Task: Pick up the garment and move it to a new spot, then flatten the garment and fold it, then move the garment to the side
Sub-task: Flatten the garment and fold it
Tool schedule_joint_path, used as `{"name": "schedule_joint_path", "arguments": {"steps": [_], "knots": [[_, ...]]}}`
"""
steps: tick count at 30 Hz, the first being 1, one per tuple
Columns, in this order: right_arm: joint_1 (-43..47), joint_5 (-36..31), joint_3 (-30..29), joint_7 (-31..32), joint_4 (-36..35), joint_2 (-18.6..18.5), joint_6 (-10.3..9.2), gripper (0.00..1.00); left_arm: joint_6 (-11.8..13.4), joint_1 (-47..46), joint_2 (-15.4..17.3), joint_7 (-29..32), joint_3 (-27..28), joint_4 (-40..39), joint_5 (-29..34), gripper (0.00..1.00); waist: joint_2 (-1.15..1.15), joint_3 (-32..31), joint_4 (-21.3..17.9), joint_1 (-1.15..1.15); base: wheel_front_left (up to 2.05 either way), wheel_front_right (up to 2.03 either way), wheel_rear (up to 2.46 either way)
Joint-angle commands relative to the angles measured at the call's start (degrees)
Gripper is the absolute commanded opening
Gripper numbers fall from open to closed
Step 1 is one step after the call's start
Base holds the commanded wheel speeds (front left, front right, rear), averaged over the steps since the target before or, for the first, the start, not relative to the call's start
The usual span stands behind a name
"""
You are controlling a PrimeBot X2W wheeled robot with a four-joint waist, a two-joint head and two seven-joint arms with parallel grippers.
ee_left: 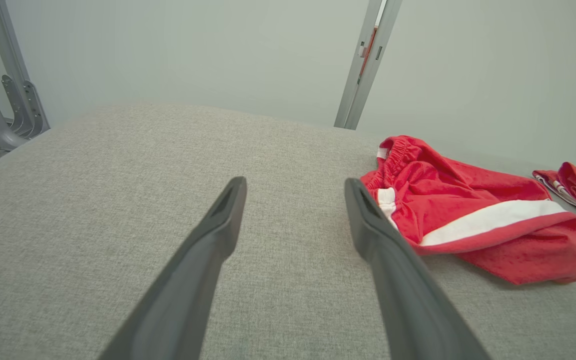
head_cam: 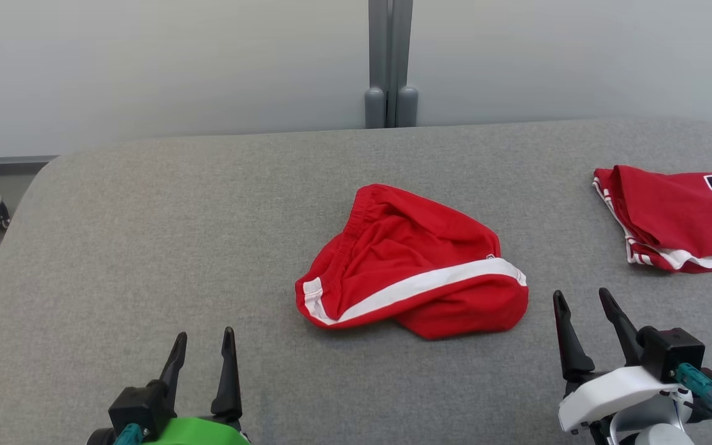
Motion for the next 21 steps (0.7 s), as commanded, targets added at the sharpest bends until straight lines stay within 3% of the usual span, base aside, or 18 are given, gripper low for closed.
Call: {"name": "schedule_joint_path", "arguments": {"steps": [1, 14, 21], "knots": [[0.5, 0.3, 0.2, 0.2, -0.4, 0.0, -0.07, 1.00, 0.1, 0.9, 0.0, 0.0, 0.2, -0.2, -0.4, 1.00, 0.00, -0.2, 0.0, 0.00, 0.00, 0.00, 0.00], [-0.2, 1.5, 1.3, 0.4, 0.1, 0.0, -0.07, 1.00, -0.1, 0.7, 0.0, 0.0, 0.4, -0.9, 0.5, 1.00, 0.00, 0.2, 0.4, 0.00, 0.00, 0.00, 0.00], [-1.0, 0.6, 1.5, 0.7, 0.2, 0.0, -0.07, 1.00, -1.5, -4.2, 1.5, 2.2, -2.9, 0.1, 3.5, 1.00, 0.00, 1.6, 0.4, 0.00, 0.00, 0.00, 0.00]]}}
